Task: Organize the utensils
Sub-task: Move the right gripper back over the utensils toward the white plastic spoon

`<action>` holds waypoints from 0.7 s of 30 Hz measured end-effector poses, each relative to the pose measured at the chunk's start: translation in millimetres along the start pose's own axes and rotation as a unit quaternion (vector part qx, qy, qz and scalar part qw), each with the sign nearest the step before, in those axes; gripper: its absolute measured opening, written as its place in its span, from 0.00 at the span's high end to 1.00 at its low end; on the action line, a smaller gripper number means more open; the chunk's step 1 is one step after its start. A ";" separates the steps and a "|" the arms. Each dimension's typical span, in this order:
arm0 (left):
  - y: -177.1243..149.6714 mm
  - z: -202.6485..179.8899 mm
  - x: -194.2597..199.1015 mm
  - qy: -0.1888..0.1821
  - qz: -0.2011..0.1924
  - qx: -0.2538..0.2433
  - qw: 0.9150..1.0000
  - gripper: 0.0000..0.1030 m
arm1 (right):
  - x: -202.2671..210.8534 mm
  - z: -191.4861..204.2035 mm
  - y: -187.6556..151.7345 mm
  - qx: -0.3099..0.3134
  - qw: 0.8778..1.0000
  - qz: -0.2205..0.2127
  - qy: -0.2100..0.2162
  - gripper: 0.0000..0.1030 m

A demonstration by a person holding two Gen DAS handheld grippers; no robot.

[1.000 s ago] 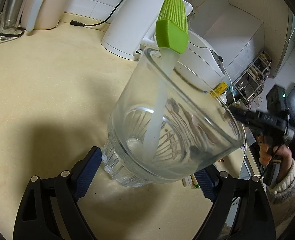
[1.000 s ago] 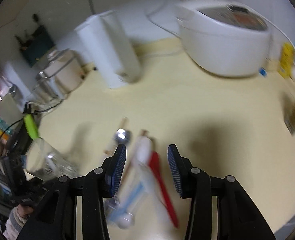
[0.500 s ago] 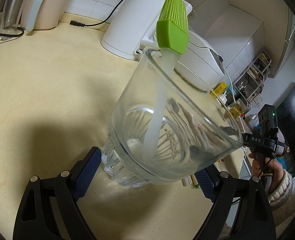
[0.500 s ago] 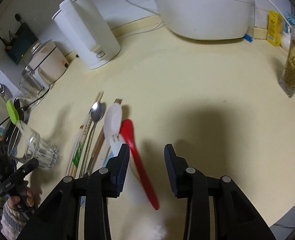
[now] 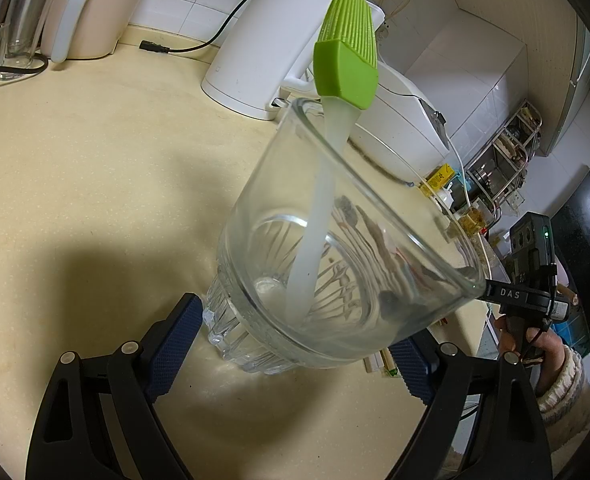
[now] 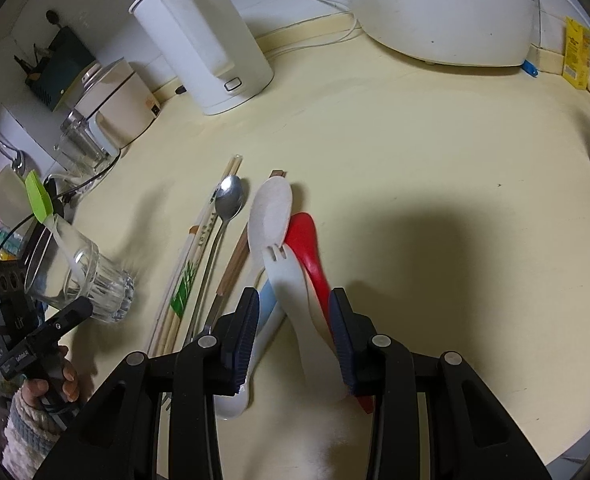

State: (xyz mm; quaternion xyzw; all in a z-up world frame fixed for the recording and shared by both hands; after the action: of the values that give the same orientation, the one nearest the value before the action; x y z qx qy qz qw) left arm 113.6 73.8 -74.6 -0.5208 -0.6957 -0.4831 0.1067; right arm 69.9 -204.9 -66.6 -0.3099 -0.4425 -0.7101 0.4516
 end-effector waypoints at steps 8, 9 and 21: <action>-0.1 -2.2 -1.8 -0.001 0.000 0.000 1.000 0.11 | -7.7 16.4 -4.6 0.025 1.000 0.012 0.014 0.68; -0.3 -3.5 -2.4 -0.001 0.000 0.000 1.000 0.11 | -9.6 19.0 -5.4 0.028 0.999 0.015 0.020 0.68; 0.0 -1.6 -1.9 -0.001 -0.001 0.001 1.000 0.11 | -19.6 23.0 -2.1 0.031 0.999 0.025 0.029 0.67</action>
State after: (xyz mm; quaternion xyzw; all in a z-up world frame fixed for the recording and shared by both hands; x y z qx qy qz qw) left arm 113.9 71.3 -75.0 -0.5210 -0.6965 -0.4820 0.1059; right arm 76.7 -176.4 -74.2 -0.2863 -0.4433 -0.6931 0.4910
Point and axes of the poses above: each gripper's, at about its wrist camera, not at the fingertips, and x roughly against the way its jaws point, z to its left, y to its top, the point moved 2 cm from there along -x, roughly the way its jaws point, and after that the axes turned 5 degrees about z, right-handed, at the moved point
